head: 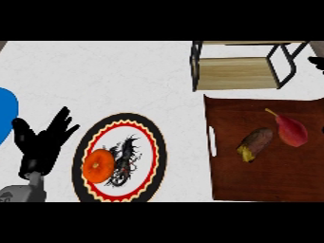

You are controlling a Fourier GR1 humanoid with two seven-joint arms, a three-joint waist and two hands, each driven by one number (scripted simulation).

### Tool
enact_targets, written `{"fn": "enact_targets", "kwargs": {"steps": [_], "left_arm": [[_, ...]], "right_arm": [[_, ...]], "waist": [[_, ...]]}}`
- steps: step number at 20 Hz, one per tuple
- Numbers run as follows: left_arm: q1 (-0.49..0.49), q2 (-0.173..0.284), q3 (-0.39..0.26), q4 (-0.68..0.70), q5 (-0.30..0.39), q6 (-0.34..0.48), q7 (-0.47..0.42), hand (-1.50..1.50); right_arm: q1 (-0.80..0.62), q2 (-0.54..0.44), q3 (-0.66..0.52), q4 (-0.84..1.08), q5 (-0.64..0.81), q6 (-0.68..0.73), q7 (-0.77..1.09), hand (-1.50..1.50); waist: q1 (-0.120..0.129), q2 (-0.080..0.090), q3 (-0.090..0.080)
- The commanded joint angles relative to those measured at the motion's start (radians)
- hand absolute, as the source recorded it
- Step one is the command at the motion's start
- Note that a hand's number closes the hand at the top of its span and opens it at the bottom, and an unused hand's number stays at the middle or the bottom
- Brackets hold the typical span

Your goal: Pick the pear from the tray and place it in the tiered shelf

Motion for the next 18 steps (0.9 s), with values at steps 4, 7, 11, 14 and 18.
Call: {"fn": "enact_targets", "kwargs": {"steps": [4,7,11,14,18], "left_arm": [[0.028,-0.007,0.005,0.021,-0.008,-0.014,0.037,0.0],[0.055,-0.043,-0.017,0.02,-0.032,-0.004,0.006,0.0],[0.076,0.022,0.031,-0.041,0.0,-0.055,0.061,0.0],[0.066,-0.03,0.008,-0.031,-0.038,-0.024,0.038,0.0],[0.081,-0.016,0.026,-0.037,-0.042,-0.037,0.058,0.0]], "right_arm": [[0.115,0.072,0.044,-0.186,0.071,-0.04,0.132,-1.5],[0.116,0.087,0.051,-0.131,0.14,-0.061,0.113,-1.5],[0.164,0.09,0.022,-0.171,0.193,-0.09,0.112,-1.5],[0.222,0.101,0.0,-0.24,0.214,-0.09,0.127,-1.5],[0.164,0.146,-0.003,-0.153,0.267,-0.09,0.107,-1.5]], "waist": [[-0.007,0.004,-0.006],[0.0,0.007,-0.005],[0.001,0.006,-0.005],[-0.004,0.005,-0.005],[0.004,0.007,-0.005]]}}
